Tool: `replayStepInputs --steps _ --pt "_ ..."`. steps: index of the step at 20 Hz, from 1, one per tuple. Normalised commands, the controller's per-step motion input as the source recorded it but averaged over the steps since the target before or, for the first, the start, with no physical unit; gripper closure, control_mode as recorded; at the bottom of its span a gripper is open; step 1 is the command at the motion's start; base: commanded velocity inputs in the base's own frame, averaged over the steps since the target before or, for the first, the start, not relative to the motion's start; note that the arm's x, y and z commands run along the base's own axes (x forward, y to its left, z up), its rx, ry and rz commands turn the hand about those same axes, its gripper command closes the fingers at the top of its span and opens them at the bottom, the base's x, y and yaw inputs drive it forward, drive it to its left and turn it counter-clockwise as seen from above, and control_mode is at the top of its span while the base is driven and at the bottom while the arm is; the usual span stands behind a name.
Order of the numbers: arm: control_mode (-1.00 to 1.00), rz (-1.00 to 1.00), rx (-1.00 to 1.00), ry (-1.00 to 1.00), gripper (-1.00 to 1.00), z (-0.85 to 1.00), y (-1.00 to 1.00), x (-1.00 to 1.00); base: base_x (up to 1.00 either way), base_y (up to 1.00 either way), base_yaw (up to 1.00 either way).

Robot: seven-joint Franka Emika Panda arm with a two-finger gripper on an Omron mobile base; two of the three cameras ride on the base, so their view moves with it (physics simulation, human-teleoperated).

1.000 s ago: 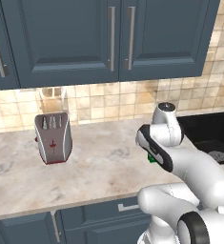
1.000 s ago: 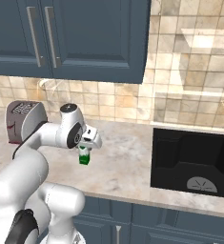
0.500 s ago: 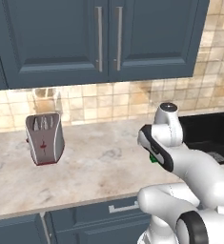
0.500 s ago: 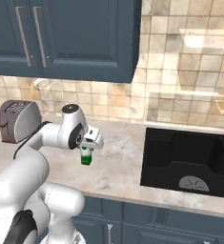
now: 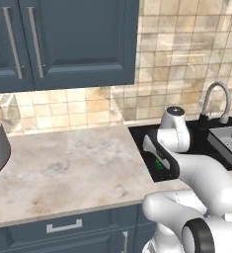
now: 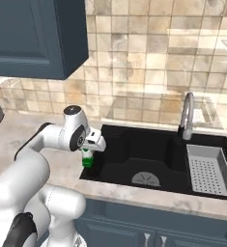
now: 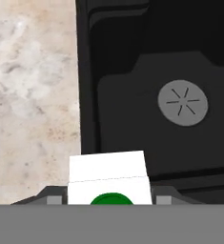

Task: Gather the eggs and milk located in the vicinity of the sink area and place them right next to the bowl.

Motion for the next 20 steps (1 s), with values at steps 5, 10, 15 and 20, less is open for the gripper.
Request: replayStepInputs --steps 5,10,15,20 --pt "1.00 0.00 0.00 0.00 1.00 0.00 0.00 0.00 0.00 -0.93 0.01" --pt "1.00 0.00 0.00 0.00 1.00 0.00 0.00 0.00 0.00 -0.86 0.00" --pt "1.00 0.00 0.00 0.00 1.00 0.00 0.00 0.00 0.00 -0.80 0.00" --pt "1.00 0.00 0.00 0.00 1.00 0.00 0.00 0.00 0.00 -0.64 0.00"
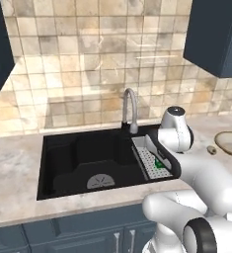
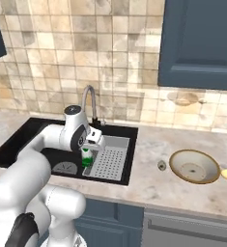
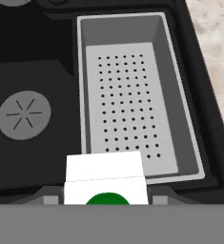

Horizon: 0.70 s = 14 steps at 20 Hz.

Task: Gather the eggs and milk located in the vicinity of the sink area and place them right next to the bowl.

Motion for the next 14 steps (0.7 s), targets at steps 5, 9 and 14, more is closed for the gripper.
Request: replayStepInputs --steps 5,9,14 --pt "1.00 0.00 0.00 0.00 1.00 0.00 0.00 0.00 0.00 -0.51 0.00" --pt "1.00 0.00 0.00 0.00 1.00 0.00 0.00 0.00 0.00 -0.49 0.00" --pt "1.00 0.00 0.00 0.00 1.00 0.00 0.00 0.00 0.00 -0.61 0.00"
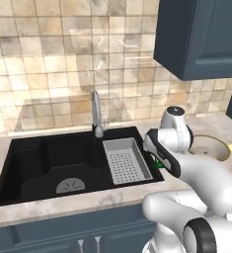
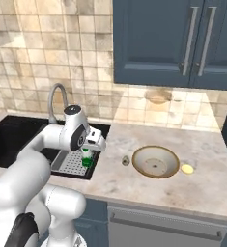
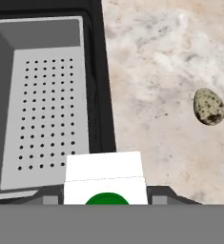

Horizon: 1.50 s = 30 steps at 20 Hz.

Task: Gather the eggs and milk located in the vicinity of the sink area and place them right next to the bowl.

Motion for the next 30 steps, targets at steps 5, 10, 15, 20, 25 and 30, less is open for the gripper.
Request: replayStepInputs --steps 5,10,15,20,25,30 --pt "1.00 0.00 0.00 0.00 1.00 0.00 0.00 0.00 0.00 -0.66 0.00" --pt "1.00 0.00 0.00 0.00 1.00 0.00 0.00 0.00 0.00 -0.51 0.00" --pt "-1.00 0.00 0.00 0.00 1.00 0.00 0.00 0.00 0.01 -0.06 0.00" --pt "-1.00 -0.02 0.00 0.00 1.00 0.00 0.00 0.00 0.00 0.00 0.00" --pt "-1.00 -0.21 0.00 0.00 1.00 -0.01 0.00 0.00 0.00 0.00 0.00" --pt "-1.00 -0.15 0.00 0.00 1.00 -0.01 0.00 0.00 0.00 0.00 0.00"
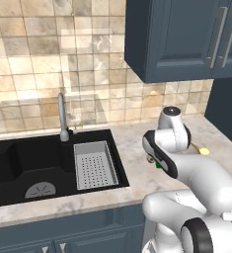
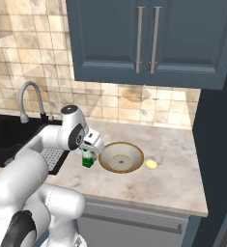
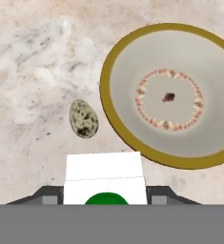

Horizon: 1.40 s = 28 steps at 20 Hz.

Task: Gather the eggs and milk located in the vicinity of the sink area and place them right next to the bowl.

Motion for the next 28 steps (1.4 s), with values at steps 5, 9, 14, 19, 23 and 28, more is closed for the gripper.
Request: replayStepInputs --steps 5,9,14,19,23,28 --pt "-1.00 -0.01 0.00 0.00 1.00 -0.05 0.02 0.00 0.00 0.00 0.00" --pt "-1.00 0.00 -0.01 0.00 1.00 -0.14 0.00 0.00 0.00 0.00 0.00" --pt "-1.00 0.00 -0.02 0.00 1.00 -0.13 0.00 0.00 0.00 0.00 0.00" --pt "-1.00 0.00 -0.02 0.00 1.00 -0.08 0.00 0.02 0.00 0.00 0.00" --pt "-1.00 0.00 0.00 0.00 1.00 0.00 0.00 0.01 0.00 0.00 0.00" --pt "-1.00 0.00 0.00 0.00 1.00 -0.04 0.00 0.00 0.00 0.00 0.00"
